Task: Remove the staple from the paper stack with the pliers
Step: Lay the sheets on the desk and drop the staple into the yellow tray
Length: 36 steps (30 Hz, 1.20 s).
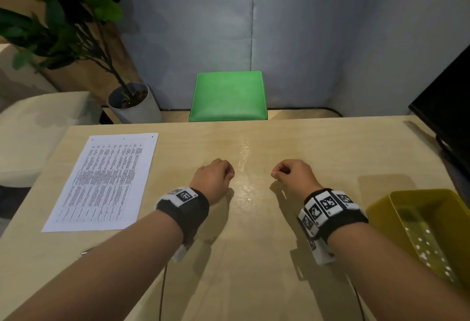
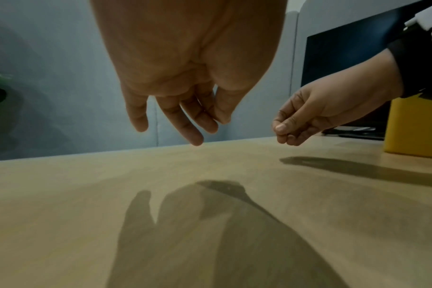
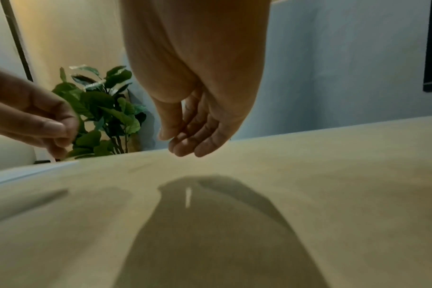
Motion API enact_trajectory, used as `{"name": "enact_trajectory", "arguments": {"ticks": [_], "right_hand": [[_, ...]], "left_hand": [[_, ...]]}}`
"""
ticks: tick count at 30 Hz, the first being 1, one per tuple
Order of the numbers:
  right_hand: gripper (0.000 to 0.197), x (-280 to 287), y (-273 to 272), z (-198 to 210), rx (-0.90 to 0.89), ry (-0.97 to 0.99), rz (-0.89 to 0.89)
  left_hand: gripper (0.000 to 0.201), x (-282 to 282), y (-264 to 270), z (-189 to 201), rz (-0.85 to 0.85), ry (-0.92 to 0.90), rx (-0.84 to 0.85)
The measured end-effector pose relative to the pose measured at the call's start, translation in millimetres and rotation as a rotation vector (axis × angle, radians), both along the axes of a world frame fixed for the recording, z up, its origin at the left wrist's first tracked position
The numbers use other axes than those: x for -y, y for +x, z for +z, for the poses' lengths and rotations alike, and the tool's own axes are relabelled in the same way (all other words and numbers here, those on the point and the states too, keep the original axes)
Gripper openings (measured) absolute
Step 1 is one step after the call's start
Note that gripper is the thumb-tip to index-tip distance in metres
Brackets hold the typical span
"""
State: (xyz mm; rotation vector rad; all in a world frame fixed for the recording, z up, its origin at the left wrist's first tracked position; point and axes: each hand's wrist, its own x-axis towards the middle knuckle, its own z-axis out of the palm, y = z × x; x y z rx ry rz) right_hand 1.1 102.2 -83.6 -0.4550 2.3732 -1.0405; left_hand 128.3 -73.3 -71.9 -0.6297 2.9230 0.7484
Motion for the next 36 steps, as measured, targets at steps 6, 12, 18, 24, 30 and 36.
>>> {"name": "enact_trajectory", "arguments": {"ticks": [6,12,18,24,30,36], "right_hand": [[0.009,-38,-12,54,-0.076,0.093,0.091],[0.014,-121,-23,99,-0.128,0.174,-0.046],[0.013,-215,-20,116,-0.094,0.255,-0.184],[0.010,-278,-6,113,-0.051,0.332,-0.251],[0.018,-298,2,103,-0.025,0.418,-0.254],[0.013,-299,1,98,-0.015,0.407,-0.232]], "left_hand": [[0.014,-55,-50,44,-0.127,0.076,-0.086],[0.015,-131,-91,82,-0.308,0.090,-0.151],[0.011,-221,-110,94,-0.486,0.169,-0.114],[0.014,-286,-121,85,-0.683,0.115,0.046],[0.028,-311,-130,66,-0.793,-0.041,0.169],[0.022,-313,-136,64,-0.766,-0.152,0.130]]}}
